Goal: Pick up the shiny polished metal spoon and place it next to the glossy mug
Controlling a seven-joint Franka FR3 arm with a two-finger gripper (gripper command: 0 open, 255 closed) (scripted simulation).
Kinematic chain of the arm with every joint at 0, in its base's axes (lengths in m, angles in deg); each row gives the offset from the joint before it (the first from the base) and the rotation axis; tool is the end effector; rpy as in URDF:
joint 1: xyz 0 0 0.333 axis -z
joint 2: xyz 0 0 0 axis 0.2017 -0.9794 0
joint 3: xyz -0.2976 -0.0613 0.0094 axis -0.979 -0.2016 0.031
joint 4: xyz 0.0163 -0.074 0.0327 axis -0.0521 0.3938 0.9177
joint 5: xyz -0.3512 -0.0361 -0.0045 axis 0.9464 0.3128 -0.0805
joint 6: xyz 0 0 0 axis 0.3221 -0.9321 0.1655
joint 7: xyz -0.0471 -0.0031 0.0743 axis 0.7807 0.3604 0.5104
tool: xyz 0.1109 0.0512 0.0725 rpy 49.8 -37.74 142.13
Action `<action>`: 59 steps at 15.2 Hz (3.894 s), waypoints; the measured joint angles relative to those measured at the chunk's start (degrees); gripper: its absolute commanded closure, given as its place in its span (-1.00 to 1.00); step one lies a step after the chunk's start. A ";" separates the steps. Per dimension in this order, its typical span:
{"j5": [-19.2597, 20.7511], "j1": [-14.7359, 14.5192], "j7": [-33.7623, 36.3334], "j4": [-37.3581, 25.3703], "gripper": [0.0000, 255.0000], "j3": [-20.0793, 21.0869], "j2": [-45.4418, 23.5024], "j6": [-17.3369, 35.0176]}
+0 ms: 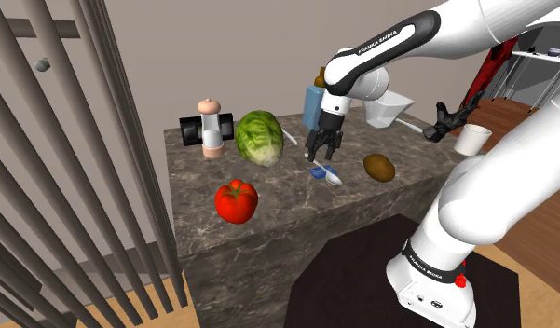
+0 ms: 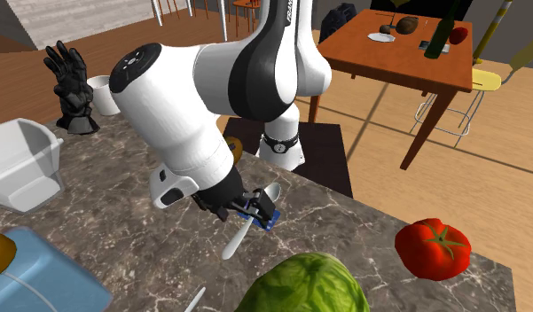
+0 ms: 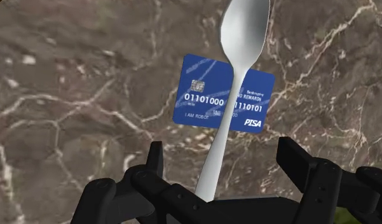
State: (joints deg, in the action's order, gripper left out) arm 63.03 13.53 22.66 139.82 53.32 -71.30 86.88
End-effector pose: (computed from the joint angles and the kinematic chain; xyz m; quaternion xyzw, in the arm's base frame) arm 0.3684 -0.0793 0.3373 -0.9841 0.1009 0.0400 0.1403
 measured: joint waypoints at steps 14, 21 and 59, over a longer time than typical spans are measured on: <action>0.13 0.07 0.09 -0.21 1.00 -0.02 0.21 -0.39; 1.29 0.40 2.08 -3.04 1.00 0.44 2.99 -5.68; 11.99 7.84 -7.07 -18.11 1.00 -10.28 12.35 -31.79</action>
State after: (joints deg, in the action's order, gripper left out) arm 75.02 21.37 15.59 121.71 43.04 -58.95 55.09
